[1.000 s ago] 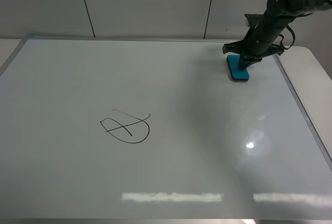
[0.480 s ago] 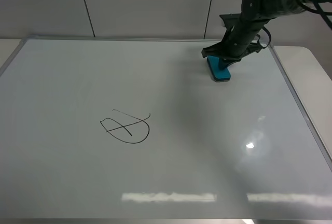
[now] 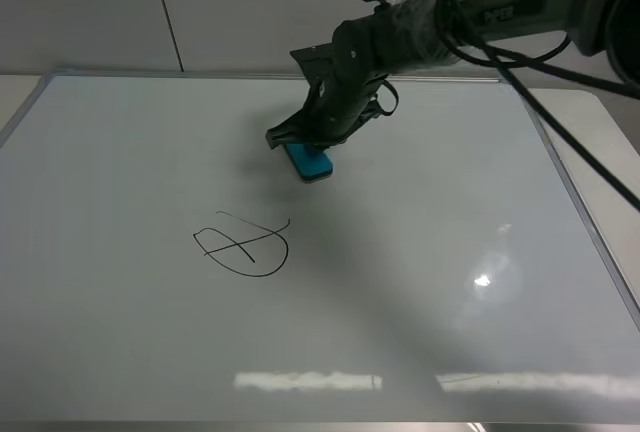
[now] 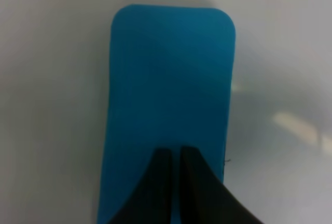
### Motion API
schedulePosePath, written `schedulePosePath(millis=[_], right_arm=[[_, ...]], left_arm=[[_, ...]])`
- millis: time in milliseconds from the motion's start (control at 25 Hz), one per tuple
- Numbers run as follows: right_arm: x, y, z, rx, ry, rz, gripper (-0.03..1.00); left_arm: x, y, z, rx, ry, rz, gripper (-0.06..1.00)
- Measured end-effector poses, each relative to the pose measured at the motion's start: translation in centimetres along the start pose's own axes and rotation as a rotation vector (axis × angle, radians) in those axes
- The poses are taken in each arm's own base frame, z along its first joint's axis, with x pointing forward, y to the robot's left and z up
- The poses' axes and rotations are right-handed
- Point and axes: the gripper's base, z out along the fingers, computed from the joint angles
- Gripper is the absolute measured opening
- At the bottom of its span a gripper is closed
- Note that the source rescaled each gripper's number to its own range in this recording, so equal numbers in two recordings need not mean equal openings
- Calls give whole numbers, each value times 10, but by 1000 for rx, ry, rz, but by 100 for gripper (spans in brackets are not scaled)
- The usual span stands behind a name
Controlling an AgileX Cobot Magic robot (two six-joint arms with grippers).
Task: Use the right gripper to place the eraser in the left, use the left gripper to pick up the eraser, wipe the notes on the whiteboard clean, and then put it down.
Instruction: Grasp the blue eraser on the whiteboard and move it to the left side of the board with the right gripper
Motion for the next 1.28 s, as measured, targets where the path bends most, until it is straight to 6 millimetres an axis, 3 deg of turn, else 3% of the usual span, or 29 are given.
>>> schedulePosePath(millis=[400, 720, 840, 1280], right_arm=[[-25, 125, 40, -167, -101, -64, 0], [-12, 215, 47, -299, -106, -145, 0], [-9, 225, 46, -314, -105, -127, 0], [-11, 224, 45, -330, -90, 22, 0]], left_arm=[[0, 0, 0, 0, 0, 0, 100], [0, 0, 0, 0, 0, 0, 100], [0, 0, 0, 0, 0, 0, 100], [0, 0, 0, 0, 0, 0, 100]])
